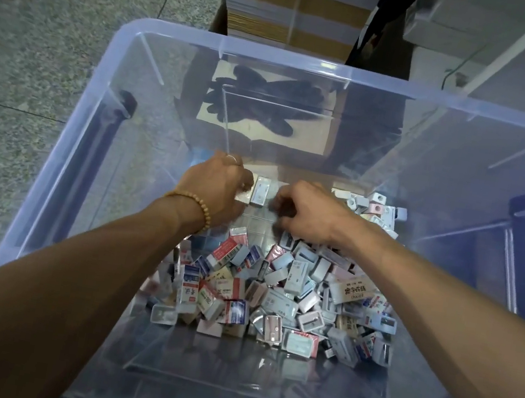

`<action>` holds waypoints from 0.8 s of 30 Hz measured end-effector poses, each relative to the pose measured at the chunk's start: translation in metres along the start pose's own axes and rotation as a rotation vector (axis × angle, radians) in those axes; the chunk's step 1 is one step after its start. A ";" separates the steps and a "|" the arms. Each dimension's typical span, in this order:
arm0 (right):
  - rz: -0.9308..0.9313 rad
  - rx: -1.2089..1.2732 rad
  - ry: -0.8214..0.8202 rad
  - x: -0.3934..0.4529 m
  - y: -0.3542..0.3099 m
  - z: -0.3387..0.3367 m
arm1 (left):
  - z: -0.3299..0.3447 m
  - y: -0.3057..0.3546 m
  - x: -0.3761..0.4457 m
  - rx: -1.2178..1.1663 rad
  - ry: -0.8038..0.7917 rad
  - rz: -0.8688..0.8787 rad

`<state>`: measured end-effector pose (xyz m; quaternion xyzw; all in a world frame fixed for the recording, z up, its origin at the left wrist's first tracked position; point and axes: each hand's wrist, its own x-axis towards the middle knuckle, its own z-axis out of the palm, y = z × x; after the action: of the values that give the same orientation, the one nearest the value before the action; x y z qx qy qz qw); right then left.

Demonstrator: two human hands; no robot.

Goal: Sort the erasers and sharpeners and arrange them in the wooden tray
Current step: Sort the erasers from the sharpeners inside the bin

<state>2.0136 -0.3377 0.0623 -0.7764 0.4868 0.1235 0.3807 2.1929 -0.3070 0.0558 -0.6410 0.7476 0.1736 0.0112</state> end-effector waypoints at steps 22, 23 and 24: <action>0.001 0.068 -0.230 -0.027 -0.012 0.007 | -0.010 0.011 -0.019 -0.180 -0.584 -0.086; -0.024 0.020 -0.225 -0.026 -0.012 0.009 | -0.013 0.010 -0.017 -0.204 -0.558 -0.099; -0.053 -0.079 -0.224 -0.023 -0.011 0.012 | -0.015 0.009 -0.016 -0.238 -0.531 -0.121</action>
<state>2.0142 -0.3115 0.0720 -0.7848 0.4151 0.2183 0.4051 2.1899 -0.2950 0.0762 -0.6134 0.6533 0.4205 0.1415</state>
